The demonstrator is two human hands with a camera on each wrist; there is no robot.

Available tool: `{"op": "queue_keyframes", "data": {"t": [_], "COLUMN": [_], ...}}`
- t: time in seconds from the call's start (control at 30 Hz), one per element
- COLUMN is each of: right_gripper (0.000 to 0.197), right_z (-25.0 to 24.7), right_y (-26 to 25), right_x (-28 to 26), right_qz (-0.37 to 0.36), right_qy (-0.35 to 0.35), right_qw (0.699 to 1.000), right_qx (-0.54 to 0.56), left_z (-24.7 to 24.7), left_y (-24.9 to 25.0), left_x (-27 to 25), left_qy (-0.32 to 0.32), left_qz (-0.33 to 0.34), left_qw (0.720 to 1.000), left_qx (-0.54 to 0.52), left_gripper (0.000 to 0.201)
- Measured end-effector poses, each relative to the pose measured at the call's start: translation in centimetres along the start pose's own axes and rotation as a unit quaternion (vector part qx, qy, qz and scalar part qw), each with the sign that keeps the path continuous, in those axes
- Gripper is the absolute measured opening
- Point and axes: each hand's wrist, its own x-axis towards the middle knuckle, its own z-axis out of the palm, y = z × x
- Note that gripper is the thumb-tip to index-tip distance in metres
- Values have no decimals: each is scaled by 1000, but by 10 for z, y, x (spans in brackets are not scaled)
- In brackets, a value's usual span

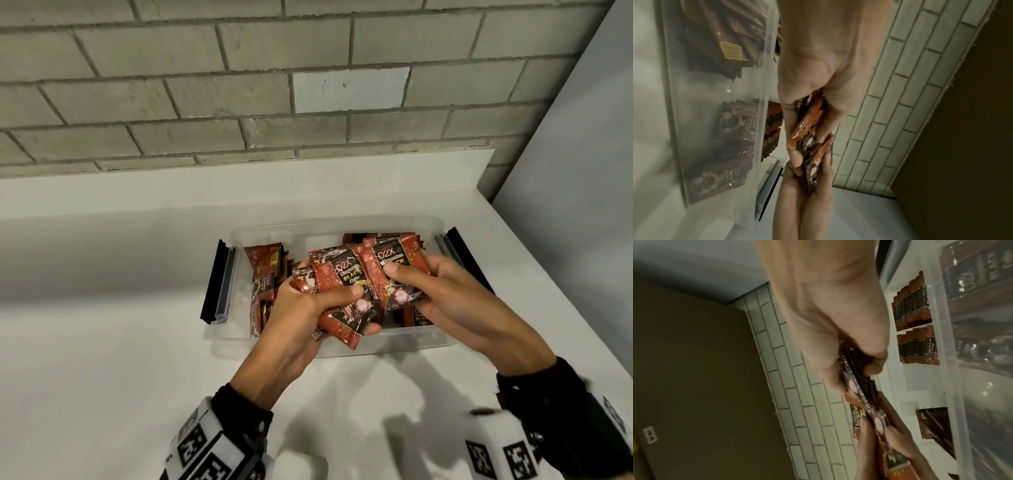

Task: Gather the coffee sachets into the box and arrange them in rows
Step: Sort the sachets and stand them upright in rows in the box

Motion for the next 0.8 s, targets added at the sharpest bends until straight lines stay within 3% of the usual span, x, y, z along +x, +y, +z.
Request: {"op": "queue_keyframes", "data": {"t": [0.1,0.2,0.3,0.43,0.57,0.8], "right_gripper": [22,20,21,29,35,40], "right_z": [0,-2,-9,-17,-16,-8], "right_y": [-1,0,0,-2,-7,-3], "right_x": [2,4,4,3,0,3], "right_qz": [16,25,34,28,25,37], "right_qy": [4,7,30,61,42,-4], "right_qw": [999,998,998,998,998,999], "right_qx": [-44,-53,-36,12,43,-17], "left_z": [-1,-3,-8,-13,-14,-10], "left_y": [1,0,0,4,7,13], "left_x": [-1,-1,-1,-1,-1,0], "left_qy": [0,7,29,25,-1,-40], "left_qz": [-18,-29,-55,-50,-58,-77], "left_qw": [1000,1000,997,998,998,991], "left_qx": [21,6,-36,-28,34,98], "left_gripper": [47,37,27,31,43,28]}}
